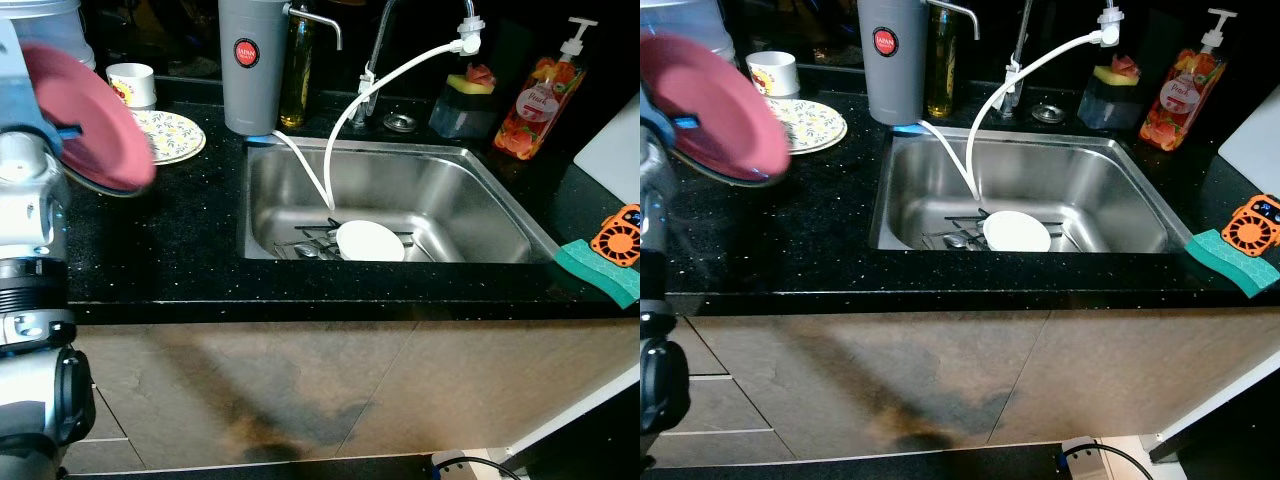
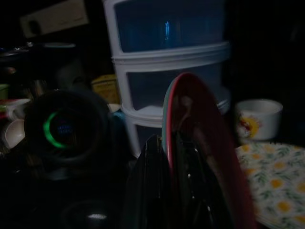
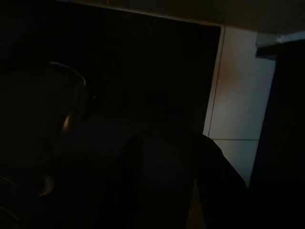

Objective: Kitchen organization

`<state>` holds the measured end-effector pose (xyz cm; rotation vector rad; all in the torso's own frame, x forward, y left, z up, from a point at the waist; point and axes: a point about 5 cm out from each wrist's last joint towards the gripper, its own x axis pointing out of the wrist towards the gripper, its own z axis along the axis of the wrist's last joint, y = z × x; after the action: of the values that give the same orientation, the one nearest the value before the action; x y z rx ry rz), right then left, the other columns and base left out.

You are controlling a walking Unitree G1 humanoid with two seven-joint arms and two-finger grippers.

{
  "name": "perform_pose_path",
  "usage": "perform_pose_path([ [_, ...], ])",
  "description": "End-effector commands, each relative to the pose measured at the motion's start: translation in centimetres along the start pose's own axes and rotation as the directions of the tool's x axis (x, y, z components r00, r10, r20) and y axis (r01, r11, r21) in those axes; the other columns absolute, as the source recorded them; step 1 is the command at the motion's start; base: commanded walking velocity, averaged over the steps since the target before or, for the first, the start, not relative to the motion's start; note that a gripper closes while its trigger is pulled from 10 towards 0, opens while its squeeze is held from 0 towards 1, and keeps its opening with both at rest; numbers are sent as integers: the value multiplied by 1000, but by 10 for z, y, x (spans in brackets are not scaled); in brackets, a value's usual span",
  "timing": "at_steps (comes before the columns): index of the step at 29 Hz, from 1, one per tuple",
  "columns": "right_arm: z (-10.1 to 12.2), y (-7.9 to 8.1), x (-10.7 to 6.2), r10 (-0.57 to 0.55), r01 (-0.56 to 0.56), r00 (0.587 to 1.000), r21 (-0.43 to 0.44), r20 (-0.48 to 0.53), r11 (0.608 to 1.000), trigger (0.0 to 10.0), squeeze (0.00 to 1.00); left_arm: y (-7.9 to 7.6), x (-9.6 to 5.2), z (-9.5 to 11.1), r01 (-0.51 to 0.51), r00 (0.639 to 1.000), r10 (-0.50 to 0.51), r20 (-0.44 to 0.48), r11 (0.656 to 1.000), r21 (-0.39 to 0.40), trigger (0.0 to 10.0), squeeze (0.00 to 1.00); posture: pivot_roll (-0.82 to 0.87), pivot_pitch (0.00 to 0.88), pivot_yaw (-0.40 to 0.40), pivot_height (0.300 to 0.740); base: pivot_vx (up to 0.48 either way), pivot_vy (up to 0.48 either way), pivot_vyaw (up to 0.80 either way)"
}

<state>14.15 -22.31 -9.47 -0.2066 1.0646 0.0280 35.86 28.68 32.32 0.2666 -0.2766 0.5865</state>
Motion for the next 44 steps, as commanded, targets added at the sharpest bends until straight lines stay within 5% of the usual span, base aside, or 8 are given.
perform_pose_path([
  [1,-2,0,0,-3,3,1000,4,-9,1000,10000,0,-7,-3,-22,59,993,-54,-107,997,43,10000,0,172,0,-67,740,0,0,0],
  [2,-2,0,0,-3,3,1000,5,-8,1000,10000,0,-11,-6,-33,82,977,-86,-195,996,-30,10000,1000,170,0,-67,740,0,0,0],
  [12,-4,-2,-1,-6,6,1000,-1,-13,1000,10000,0,-8,-7,-27,-31,974,-68,-215,903,-428,10000,1000,169,0,-75,740,0,0,0],
  [20,-5,-2,-1,-4,4,1000,-3,-16,1000,10000,0,-7,-11,-21,-20,991,-24,-133,947,-321,10000,1000,168,0,-76,740,0,0,0],
  [21,-5,-2,-1,-4,4,1000,-4,-16,1000,10000,0,-7,-11,-22,-25,992,-15,-128,952,-305,10000,392,168,0,-76,740,0,0,0],
  [22,-5,-2,-1,-4,4,1000,-4,-16,1000,10000,0,-7,-11,-22,-25,992,-15,-128,952,-305,10000,392,168,0,-76,740,0,0,0],
  [23,-5,-2,-1,-4,4,1000,-3,-16,1000,10000,0,-4,-11,-22,-41,993,3,-121,948,-314,10000,0,166,0,-77,740,0,0,0],
  [44,-6,-3,-1,-5,5,1000,-1,-16,1000,10000,0,15,-10,-23,-175,979,150,-137,965,-195,10000,0,167,0,-73,740,0,0,0],
])
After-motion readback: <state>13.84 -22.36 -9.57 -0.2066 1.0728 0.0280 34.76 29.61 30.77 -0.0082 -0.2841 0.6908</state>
